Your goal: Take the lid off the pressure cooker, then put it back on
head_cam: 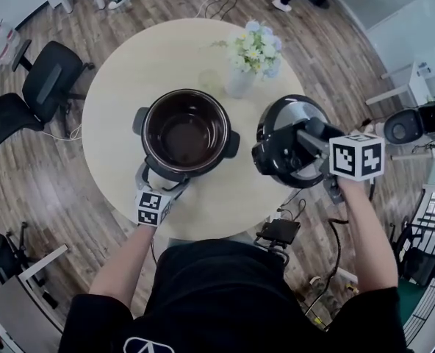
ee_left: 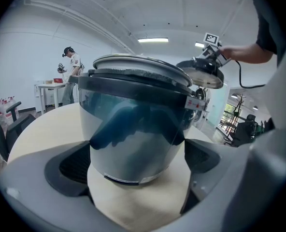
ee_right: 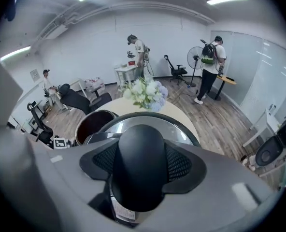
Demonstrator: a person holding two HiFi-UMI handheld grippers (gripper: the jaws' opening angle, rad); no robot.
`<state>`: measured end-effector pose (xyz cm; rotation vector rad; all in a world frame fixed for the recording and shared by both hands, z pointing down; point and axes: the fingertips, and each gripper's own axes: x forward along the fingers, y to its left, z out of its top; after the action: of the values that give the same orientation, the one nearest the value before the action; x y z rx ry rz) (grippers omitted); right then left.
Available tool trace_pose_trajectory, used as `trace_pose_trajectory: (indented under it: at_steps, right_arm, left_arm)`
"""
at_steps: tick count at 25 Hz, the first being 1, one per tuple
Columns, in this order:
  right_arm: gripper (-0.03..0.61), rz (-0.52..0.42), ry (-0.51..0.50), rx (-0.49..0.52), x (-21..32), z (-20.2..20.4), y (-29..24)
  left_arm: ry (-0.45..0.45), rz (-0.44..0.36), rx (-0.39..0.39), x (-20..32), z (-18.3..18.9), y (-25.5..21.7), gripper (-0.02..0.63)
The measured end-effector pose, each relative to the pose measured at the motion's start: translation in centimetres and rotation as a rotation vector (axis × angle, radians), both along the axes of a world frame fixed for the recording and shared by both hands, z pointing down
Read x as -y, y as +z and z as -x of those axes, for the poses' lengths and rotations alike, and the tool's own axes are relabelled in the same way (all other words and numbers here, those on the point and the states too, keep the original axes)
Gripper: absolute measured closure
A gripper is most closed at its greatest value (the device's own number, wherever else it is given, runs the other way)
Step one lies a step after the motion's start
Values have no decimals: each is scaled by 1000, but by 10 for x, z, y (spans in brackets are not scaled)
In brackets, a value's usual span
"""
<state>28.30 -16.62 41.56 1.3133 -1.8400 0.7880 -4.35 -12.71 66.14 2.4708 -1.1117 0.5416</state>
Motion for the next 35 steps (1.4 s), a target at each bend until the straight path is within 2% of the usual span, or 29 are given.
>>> trace_pose_trajectory:
  at_steps: [4,8,13,18,25,31,35]
  right_arm:
    - [291,-42,-102,17,21,51,-45]
    - [291,-69,-199,91,46,116,-62]
    - [291,-69,-279,123,69,193,-48]
    - [291,-10,-316,110,80,248,-7]
    - [291,42,-327,-3,88,278,57]
    - [291,83,-304,12,89,286,78]
    - [291,97,-324,7,82,294,85]
  left_arm:
    - [0,-1,-3,0,0,0,26]
    - [-4,-11,-9,1,-1,0,26]
    - [0,-6,-6,0,-1,0,26]
    - [0,-8,-8,0,-1,0,26]
    - [3,-8,-7,0,0,0,26]
    - [1,-12,-10,1,-2,0,26]
    - [-1,-11,-11,1,-1,2,26]
